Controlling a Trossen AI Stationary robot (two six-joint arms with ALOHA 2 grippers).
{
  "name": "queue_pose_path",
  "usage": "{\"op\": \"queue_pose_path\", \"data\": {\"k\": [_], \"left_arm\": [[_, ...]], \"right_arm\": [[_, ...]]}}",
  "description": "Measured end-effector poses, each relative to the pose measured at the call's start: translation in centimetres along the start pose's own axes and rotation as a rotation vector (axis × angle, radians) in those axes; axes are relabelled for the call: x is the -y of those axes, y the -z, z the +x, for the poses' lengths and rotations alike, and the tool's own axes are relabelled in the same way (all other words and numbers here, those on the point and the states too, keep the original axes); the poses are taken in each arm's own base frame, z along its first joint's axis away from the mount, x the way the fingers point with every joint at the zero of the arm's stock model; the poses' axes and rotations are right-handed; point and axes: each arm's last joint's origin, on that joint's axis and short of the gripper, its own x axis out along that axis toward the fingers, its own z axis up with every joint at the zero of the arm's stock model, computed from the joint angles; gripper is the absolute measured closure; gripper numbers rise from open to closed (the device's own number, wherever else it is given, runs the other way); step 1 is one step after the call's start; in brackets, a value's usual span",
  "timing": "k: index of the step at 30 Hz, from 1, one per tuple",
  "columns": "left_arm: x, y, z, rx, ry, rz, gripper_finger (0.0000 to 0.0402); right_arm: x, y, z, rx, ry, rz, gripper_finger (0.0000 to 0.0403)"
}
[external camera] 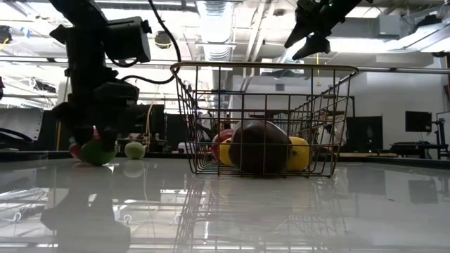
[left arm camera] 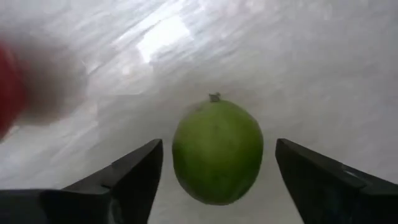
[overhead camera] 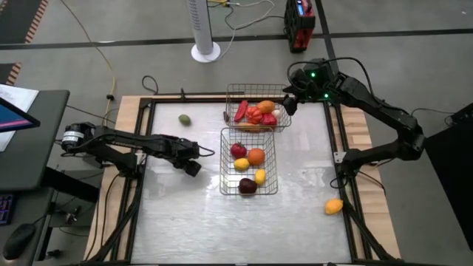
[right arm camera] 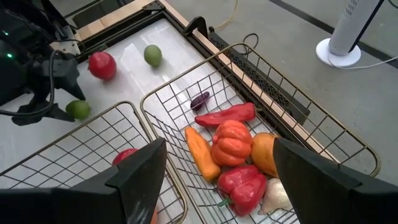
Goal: Sort produce into baskets
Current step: Put the bottom lime into the bottom wire basket
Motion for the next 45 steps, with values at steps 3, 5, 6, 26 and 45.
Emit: {"op": "queue_pose_path", "data": {"k": [3, 5, 6, 26, 45], "left_arm": [[-0.2, -0.2, 0.0, -0.004, -0.006, -0.016, 0.0140], [-0.3, -0.2, 0.0, -0.014, 0.002, -0.013, 0.0166], [-0.3, -0.3, 0.0, -0.021, 0.007, -0.013, 0.0178], [2.3, -6.6, -6.0, 0.191, 0.265, 0.056, 0.0229], [5.6, -10.2, -7.4, 0.472, 0.531, 0.129, 0.0212]], "right_arm": [[0.0, 0.0, 0.0, 0.000, 0.000, 0.000, 0.0081], [0.0, 0.0, 0.0, 0.000, 0.000, 0.000, 0.0081], [0.0, 0.0, 0.0, 0.000, 0.000, 0.000, 0.0081], [0.0, -0.2, 0.0, 0.022, 0.000, -0.003, 0.0081], [0.0, -0.3, 1.1, 0.009, -0.006, 0.005, 0.0081]]}}
